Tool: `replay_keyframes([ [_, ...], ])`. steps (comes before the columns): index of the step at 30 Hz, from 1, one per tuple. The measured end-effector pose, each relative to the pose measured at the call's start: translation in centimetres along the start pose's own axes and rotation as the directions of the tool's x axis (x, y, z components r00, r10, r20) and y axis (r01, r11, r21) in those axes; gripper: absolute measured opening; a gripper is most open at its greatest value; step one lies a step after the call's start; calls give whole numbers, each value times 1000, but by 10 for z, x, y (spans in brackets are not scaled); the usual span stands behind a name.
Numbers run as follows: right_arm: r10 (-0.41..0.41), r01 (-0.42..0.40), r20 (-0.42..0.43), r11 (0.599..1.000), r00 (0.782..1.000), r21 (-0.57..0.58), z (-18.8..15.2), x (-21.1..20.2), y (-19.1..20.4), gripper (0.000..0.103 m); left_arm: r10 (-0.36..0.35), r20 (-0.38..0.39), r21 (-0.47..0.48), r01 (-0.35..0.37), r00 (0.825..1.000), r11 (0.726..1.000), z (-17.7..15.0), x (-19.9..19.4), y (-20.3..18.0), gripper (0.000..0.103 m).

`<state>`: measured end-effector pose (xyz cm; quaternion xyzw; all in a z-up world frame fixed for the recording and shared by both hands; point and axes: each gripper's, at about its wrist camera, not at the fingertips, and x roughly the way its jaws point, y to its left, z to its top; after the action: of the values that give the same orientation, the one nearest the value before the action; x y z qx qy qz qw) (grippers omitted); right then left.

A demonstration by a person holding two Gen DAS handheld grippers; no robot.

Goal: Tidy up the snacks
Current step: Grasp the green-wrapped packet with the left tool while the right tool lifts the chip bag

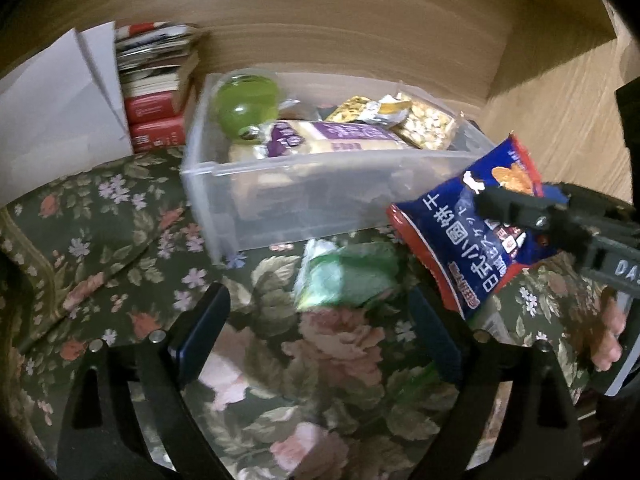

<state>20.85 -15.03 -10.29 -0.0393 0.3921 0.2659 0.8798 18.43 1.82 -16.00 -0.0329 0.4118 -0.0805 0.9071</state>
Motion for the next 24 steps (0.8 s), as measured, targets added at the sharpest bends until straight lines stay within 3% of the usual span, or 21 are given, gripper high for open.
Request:
replay_keyframes([
  [10,-22,18,88,998,996,53,3,-31,-23,39,21,-53,63,-18,998,998,16,36,-26,92],
  [11,-20,14,94,998,995,59,4,-33,-26,39,11,-62,59,-8,998,998,18,39,-26,89],
  [14,-18,10,106,998,994,67,5,-36,-30,38,-20,-88,41,24,996,999,21,45,-24,62],
  [17,-14,5,113,997,993,74,6,-37,-34,38,-28,-73,45,31,997,999,22,41,-24,51],
  [24,7,-15,135,998,991,59,11,-44,-31,37,-30,-9,38,30,1000,999,21,10,-20,49],
])
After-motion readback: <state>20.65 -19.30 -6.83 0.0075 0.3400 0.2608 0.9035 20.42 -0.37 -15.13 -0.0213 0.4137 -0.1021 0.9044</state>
